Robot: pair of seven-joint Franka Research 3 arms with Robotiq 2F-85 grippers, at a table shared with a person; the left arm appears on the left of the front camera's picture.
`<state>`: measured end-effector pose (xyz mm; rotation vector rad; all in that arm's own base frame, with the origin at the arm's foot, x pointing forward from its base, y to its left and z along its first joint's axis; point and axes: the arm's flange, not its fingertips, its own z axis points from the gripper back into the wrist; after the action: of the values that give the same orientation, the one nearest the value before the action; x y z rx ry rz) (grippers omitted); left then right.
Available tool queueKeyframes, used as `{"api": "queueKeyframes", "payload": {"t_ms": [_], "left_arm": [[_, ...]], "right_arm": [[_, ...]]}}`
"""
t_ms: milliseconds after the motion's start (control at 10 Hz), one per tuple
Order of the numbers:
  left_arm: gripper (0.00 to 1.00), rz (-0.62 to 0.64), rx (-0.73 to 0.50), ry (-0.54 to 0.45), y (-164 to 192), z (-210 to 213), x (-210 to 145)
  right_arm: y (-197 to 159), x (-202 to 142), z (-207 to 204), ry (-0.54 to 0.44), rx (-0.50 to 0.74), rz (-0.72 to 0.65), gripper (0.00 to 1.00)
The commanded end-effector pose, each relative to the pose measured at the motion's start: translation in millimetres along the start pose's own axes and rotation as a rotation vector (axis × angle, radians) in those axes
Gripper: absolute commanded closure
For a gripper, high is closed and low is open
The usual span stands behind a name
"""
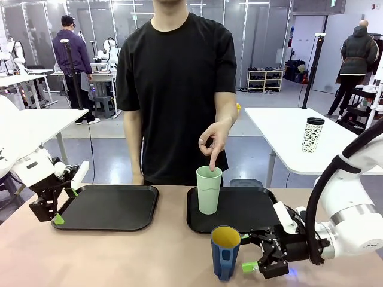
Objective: Sort and store the cups by type.
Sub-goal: Pick up the Handle plastic cup and place it into the empty Flat Tray.
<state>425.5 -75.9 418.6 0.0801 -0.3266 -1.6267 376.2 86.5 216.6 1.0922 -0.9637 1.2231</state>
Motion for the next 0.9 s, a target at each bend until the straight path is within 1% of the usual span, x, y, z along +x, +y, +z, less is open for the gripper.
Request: {"api": "queueKeyframes", "payload": {"t_ms": [0, 800], "left_arm": [[0.00, -0.004, 0.022, 0.022, -2.0, -1.5, -0.8], [0.00, -0.004, 0.022, 0.022, -2.0, -1.5, -0.8]], "right_arm": [[-6.3, -5.9, -13.8, -0.020, -0.009, 0.023, 0.00], [-9.5, -14.6, -38.5, -0.066, 0.017, 0.033, 0.00]]}}
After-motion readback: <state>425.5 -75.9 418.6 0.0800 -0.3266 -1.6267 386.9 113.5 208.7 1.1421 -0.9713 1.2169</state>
